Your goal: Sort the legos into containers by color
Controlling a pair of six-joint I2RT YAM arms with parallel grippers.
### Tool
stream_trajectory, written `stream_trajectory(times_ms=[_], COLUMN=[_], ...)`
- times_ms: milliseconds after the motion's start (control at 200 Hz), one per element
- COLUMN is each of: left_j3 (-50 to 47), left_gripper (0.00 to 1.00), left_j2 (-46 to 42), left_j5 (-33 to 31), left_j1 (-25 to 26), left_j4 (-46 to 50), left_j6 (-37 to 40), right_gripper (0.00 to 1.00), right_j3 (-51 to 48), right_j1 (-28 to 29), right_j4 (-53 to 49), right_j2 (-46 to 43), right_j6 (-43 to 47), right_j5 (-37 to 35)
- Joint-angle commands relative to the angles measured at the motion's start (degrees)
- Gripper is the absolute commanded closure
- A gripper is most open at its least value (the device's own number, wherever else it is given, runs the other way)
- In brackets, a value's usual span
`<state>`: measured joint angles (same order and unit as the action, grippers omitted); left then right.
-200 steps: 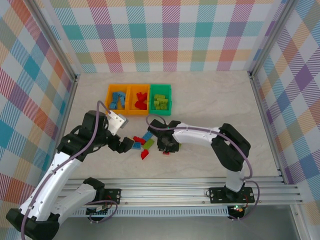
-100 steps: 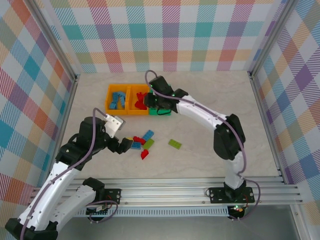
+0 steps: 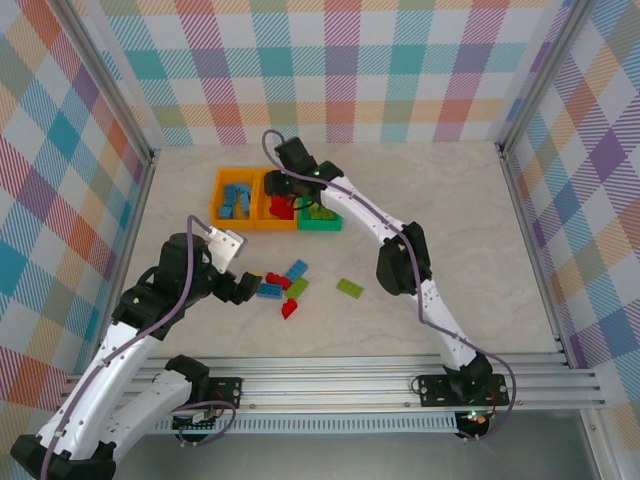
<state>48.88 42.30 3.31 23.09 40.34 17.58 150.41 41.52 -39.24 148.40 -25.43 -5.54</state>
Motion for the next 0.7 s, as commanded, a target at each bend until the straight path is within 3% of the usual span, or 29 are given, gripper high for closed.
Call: stream_trajectory(times_ms=[0,55,105,295,375,455,505,580,695], left_j3=[-0.47,-0.57,-0.39,-0.02,-0.01,0.23,0.29,1.71,6.04], left_gripper=[0.0,0.0,0.0,0.0,0.0,0.0,0.0,0.0,0.0], left_j2=[-0.36,-0.13,0.29,2.05,2.75,4.0,5.09,7.76,14.03], left_j5=[-0.52,-0.35,-0.36,-1.27,-1.44,-0.66,-0.27,0.9,-2.04], left_j1=[0.02,0.02,0.02,-0.06,-0.06,-0.06,-0.06,0.01,0.16], left_j4=[-0.05,-0.34,-0.43,-0.26,-0.6,-0.74,-1.08,-1.28,1.75], left_j6=[-0.53,-0.6,-0.54,-1.6,-2.16,-2.86,-4.37,-11.31,-35.75], right_gripper=[0.47,0.47,0.47,0.46,0.37,0.21,0.16,0.14,0.1], right_j3=[16.27,29.51,26.21,30.29,30.29,30.23,26.23,21.73,13.2], right_j1=[-0.39,-0.38,-0.36,1.94,2.51,2.43,2.17,2.11,2.16], right_j4=[-15.75,-23.0,-23.61,-36.14,-42.17,-48.48,-49.6,-49.68,-49.42], right_j2=[5.6,11.3,9.21,6.67,4.98,3.18,0.16,-4.12,-11.67], right_j6=[2.07,2.61,2.89,12.29,16.9,19.88,20.37,21.61,24.27], right_j5=[-0.96,-0.6,0.09,-1.77,-2.87,-6.1,-6.42,-5.71,-4.96])
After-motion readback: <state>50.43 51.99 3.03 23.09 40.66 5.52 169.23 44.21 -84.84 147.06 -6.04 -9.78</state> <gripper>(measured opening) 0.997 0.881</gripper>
